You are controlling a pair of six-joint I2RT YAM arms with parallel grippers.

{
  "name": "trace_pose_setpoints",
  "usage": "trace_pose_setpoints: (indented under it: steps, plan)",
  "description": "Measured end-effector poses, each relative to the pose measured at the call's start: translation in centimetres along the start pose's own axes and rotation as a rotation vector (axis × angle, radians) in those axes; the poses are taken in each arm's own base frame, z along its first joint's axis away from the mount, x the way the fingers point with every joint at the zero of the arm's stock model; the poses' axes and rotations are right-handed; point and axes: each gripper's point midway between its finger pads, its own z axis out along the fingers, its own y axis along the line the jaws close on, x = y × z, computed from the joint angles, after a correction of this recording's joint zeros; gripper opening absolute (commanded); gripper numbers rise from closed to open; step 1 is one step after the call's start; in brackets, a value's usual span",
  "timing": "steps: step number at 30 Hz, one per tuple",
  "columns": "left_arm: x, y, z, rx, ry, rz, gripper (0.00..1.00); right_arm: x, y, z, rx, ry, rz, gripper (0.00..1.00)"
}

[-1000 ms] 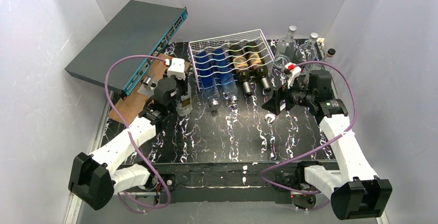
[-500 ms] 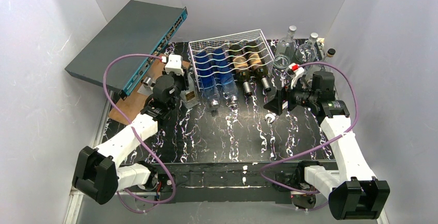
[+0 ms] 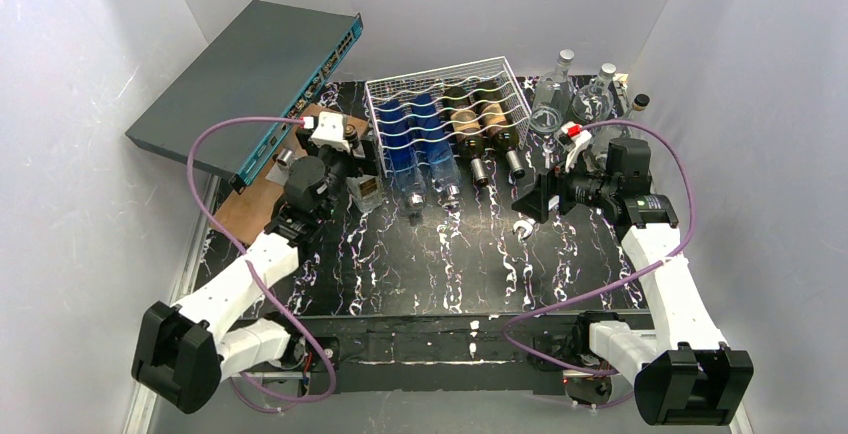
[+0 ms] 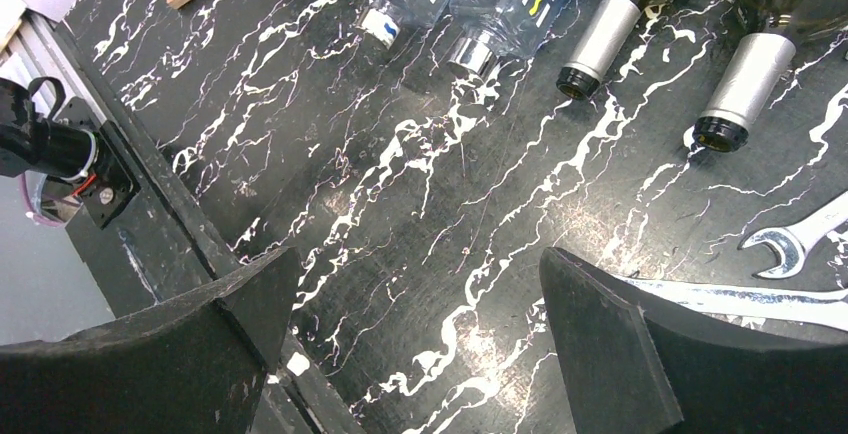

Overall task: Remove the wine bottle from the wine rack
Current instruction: Place the wine bottle at the center of the board, then pick up the wine bottle from the wine rack.

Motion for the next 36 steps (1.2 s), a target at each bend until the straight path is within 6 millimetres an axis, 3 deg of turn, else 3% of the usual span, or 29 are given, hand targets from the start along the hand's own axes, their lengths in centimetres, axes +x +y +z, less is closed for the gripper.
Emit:
trace_pose_setpoints:
  steps: [8,17,27,36]
  plan:
    - [-1.2,-0.7,-3.0,0.071,0.025,-0.051,0.98,0.3,0.0,-0.1,-0.011,0.011,-0.031,0.98]
    - [-2.2,-0.8,-6.8,0.091,0.189,-0.124,0.98,0.8,-0.3,-0.3,-0.015,0.043,-0.078,0.98]
    - [-0.6,-0.9,-12.3,0.129,0.354,-0.189,0.98,1.1,-0.8,-0.4,-0.006,0.064,-0.153,0.98]
    - [-1.1,-1.3,-15.3,0.138,0.407,-0.312,0.98,1.1,-1.0,-0.4,-0.002,0.065,-0.175,0.98]
